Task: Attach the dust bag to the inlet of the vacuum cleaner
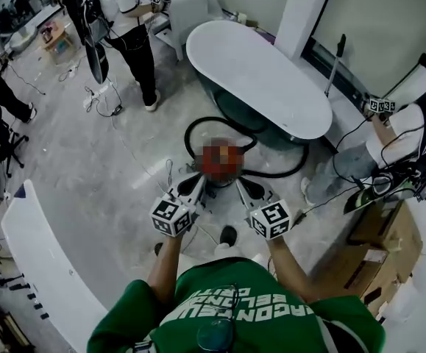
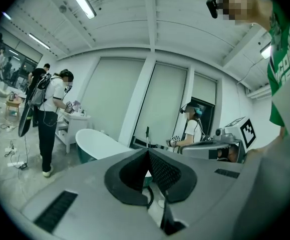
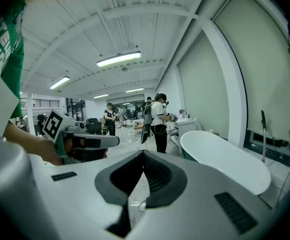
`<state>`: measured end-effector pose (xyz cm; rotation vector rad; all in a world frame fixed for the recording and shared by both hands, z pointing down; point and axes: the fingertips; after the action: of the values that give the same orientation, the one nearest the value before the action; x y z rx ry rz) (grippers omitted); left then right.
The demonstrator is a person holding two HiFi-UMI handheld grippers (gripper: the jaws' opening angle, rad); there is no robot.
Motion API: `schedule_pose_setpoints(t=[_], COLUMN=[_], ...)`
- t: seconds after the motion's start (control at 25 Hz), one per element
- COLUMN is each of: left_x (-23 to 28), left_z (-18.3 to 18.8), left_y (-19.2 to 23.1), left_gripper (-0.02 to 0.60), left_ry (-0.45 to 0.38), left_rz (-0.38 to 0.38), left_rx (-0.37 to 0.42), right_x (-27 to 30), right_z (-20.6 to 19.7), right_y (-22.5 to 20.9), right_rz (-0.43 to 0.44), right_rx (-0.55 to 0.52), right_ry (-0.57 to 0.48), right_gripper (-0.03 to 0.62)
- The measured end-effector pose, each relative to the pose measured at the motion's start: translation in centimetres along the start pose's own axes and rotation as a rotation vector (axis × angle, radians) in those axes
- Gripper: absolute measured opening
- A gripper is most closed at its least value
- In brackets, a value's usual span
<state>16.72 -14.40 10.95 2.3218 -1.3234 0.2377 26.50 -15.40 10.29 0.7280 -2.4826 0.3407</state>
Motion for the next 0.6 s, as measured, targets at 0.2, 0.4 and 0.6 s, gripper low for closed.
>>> schedule_pose_setpoints(t=[0.2, 0.4, 0.6], left_x=[-0.2, -1.3, -1.9], left_z=[1.2, 1.4, 1.5], left_y=[-0.9, 0.0, 0.4], left_gripper=[0.003, 0.003, 0.003], left_ry=[-0.037, -0.043, -0.036], left_rz=[0.050, 0.090, 0.085], left_rx=[-0.021, -0.025, -0.032], right_x=[-1.0, -0.4, -0.2], right_z=[0.7, 1.2, 2.2], right_y=[-1.2, -1.0, -0.4], right_rz=[0.041, 0.050, 0.046], right_rx=[-0.025, -0.033, -0.028], right_ry=[0.001, -0.006, -0.016], right_gripper=[0.008, 0.008, 0.008])
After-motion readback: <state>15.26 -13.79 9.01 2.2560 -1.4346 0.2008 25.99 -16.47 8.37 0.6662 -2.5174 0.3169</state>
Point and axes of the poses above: the fingertips, and each gripper's own axes: x forward along the fingers, y to its left, z out of its top, and after that the axes turned 15 degrees about y, right-handed
